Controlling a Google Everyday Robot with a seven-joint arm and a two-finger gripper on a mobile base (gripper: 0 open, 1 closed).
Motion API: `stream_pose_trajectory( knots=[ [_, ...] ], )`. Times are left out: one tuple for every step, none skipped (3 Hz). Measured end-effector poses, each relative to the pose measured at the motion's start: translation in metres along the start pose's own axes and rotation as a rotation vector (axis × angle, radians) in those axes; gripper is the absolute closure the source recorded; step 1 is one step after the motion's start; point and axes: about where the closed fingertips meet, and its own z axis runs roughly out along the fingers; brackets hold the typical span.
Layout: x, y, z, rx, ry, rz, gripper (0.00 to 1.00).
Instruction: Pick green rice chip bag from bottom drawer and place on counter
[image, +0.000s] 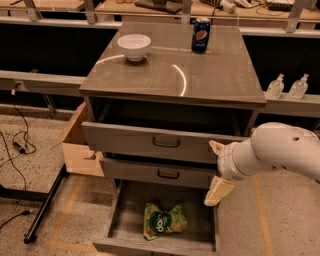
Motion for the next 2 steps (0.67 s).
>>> stream_pose_trajectory(
  knots=[
    [0.021,0.014,0.035,-0.009,0.01,0.042,0.0],
    [0.04,0.04,0.096,-0.024,0.019,0.058,0.0]
  ],
)
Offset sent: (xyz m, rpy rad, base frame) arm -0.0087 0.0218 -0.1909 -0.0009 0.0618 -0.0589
